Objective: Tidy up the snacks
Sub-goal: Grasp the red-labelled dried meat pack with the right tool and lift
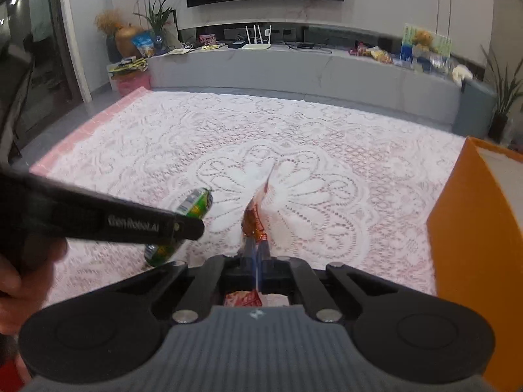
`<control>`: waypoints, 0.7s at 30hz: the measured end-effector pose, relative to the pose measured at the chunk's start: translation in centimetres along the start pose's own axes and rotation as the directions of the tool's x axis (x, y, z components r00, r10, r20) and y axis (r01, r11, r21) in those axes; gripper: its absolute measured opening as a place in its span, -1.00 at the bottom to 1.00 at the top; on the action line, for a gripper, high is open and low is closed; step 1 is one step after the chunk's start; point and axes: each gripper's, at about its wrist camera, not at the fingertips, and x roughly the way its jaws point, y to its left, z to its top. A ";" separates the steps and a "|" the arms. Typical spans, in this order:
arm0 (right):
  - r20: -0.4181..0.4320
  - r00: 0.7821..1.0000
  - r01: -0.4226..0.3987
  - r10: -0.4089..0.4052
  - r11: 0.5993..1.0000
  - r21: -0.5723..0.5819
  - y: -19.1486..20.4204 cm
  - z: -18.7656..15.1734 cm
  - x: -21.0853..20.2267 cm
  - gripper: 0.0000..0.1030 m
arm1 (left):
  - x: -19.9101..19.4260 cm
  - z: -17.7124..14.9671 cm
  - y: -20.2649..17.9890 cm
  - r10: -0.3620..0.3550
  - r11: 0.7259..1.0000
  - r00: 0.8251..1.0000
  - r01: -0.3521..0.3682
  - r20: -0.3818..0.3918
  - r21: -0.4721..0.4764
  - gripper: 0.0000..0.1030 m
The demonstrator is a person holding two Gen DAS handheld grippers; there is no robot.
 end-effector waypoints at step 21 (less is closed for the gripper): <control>-0.038 0.994 -0.099 0.103 0.991 0.093 0.0 -0.9 0.7 -0.83 | -0.3 -1.5 1.8 -0.025 0.995 1.000 0.023 -0.014 -0.102 -0.53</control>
